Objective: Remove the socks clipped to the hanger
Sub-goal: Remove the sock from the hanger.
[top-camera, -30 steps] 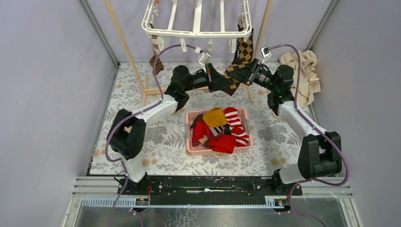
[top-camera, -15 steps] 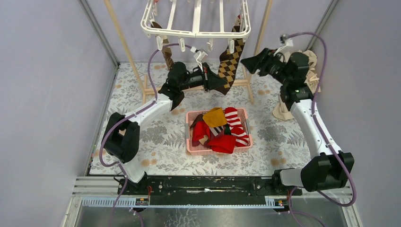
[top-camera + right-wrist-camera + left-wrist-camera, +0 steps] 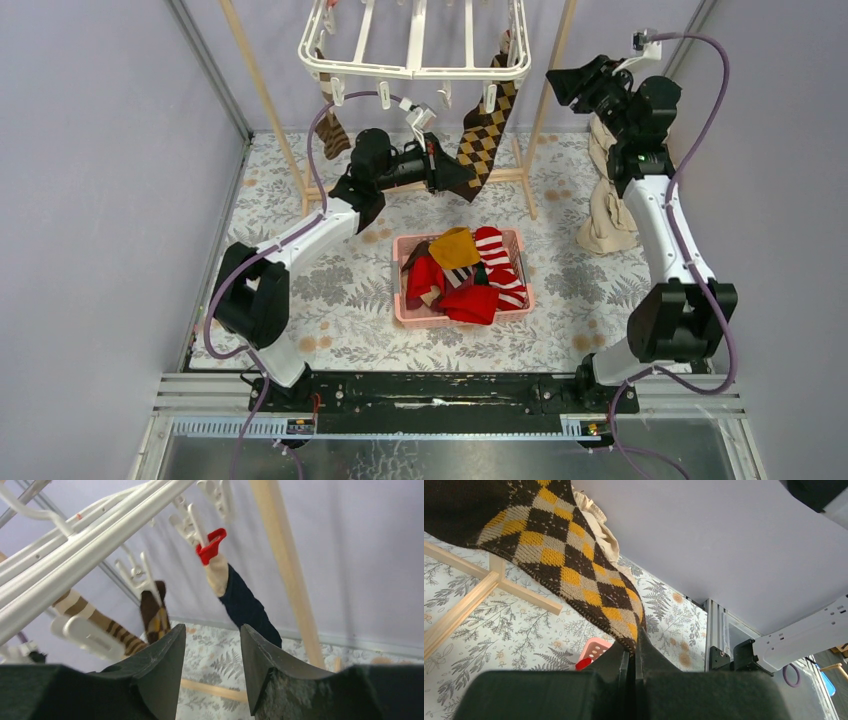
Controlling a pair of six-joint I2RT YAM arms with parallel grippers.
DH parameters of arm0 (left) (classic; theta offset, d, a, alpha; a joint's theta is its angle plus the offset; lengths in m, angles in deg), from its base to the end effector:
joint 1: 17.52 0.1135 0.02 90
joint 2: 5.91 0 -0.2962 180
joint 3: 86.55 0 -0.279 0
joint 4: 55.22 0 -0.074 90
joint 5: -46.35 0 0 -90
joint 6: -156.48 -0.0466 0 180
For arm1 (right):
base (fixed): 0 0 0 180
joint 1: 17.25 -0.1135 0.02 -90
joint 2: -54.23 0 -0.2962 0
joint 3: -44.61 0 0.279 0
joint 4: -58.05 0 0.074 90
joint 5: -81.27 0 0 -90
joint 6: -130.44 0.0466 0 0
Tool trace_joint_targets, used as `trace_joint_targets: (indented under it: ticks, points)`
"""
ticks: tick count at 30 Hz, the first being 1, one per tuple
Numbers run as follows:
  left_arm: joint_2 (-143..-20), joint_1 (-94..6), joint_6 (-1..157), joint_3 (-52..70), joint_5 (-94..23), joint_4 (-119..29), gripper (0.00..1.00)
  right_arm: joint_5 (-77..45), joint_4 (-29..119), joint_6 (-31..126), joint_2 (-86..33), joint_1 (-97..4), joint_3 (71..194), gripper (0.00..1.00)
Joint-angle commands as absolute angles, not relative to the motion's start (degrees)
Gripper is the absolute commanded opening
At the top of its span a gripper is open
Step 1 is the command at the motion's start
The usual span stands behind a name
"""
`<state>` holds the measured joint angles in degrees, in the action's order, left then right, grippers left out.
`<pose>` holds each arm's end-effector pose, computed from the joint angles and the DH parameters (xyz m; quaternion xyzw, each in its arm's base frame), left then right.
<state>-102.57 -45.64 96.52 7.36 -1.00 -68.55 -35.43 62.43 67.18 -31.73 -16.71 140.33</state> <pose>0.3703 -0.2337 0.3617 0.2525 0.6470 -0.5470 0.4674 0.3864 0.0173 0.4845 -0.0359 0.6242 0.3122 0.7153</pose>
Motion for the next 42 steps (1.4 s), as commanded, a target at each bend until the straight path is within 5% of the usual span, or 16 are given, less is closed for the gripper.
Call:
trace_joint_targets:
  ticks: [1, 13, 42]
  points:
    - [-100.17, -45.38, 95.07, 7.27, -0.5, -67.91, 0.0, -36.9, 74.96, 70.67, -35.8, -16.02, 144.67, 0.51]
    - [-100.76, -45.39, 94.78, 7.04, -0.82, -66.96, 0.0, -44.02, 85.46, 75.05, -41.46, -16.68, 150.46, 0.6]
    - [-99.34, -45.47, 94.39, 8.09, -0.5, -66.52, 0.0, -39.53, 75.55, 67.1, -44.6, -23.84, 157.93, 0.67]
